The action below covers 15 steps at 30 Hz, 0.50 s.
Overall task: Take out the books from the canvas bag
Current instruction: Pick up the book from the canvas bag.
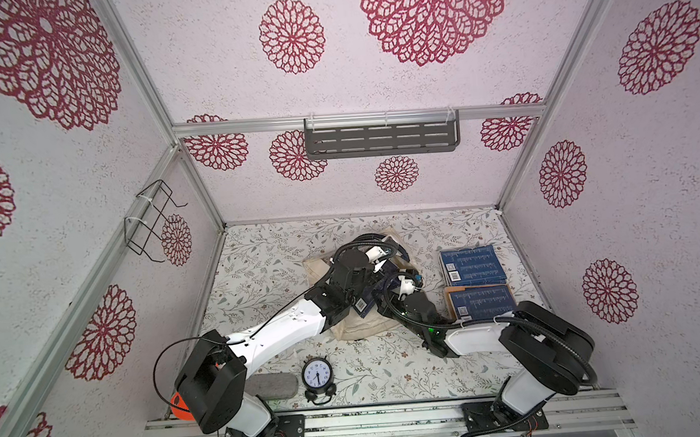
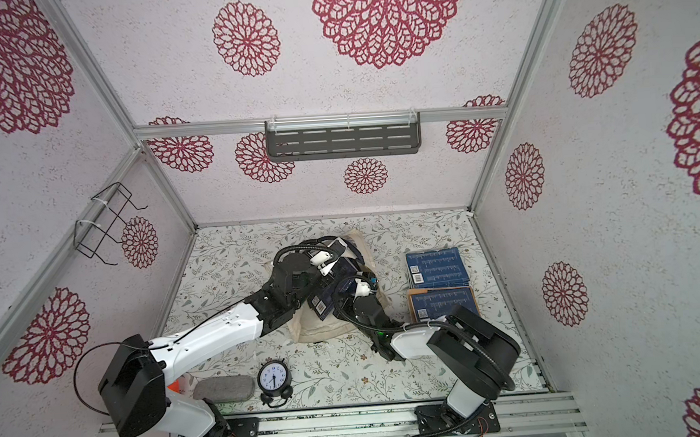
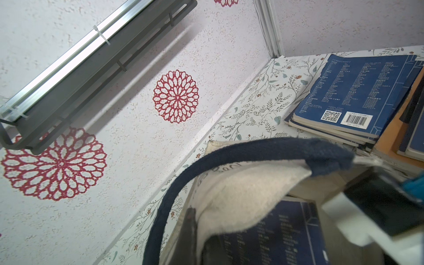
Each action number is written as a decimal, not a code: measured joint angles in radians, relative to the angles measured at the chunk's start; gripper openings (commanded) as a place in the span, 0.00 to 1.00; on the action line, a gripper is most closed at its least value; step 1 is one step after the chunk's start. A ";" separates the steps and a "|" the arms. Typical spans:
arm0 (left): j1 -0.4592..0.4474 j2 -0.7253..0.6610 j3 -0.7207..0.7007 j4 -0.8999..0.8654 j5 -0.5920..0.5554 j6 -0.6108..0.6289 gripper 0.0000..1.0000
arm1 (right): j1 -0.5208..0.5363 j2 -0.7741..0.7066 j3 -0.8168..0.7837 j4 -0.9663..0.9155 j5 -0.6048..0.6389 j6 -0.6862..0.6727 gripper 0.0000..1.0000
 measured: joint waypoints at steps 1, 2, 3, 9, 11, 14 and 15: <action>0.002 0.000 0.000 0.000 -0.002 0.000 0.00 | 0.000 -0.035 -0.021 -0.004 -0.004 -0.016 0.00; 0.002 0.000 0.002 -0.001 -0.004 -0.001 0.00 | 0.000 -0.071 -0.040 -0.006 -0.008 -0.032 0.00; 0.002 0.001 0.003 -0.001 -0.005 -0.003 0.00 | 0.000 -0.105 -0.055 -0.012 -0.012 -0.049 0.00; 0.006 0.011 0.014 -0.002 -0.009 -0.011 0.00 | 0.000 -0.351 -0.148 -0.068 -0.025 -0.159 0.00; 0.006 0.013 0.017 -0.003 -0.009 -0.014 0.00 | 0.000 -0.435 -0.181 -0.104 -0.026 -0.190 0.00; 0.006 0.014 0.018 -0.004 -0.009 -0.015 0.00 | -0.002 -0.559 -0.225 -0.185 -0.024 -0.230 0.00; 0.006 0.014 0.019 -0.004 -0.009 -0.015 0.00 | -0.003 -0.606 -0.236 -0.220 -0.021 -0.242 0.00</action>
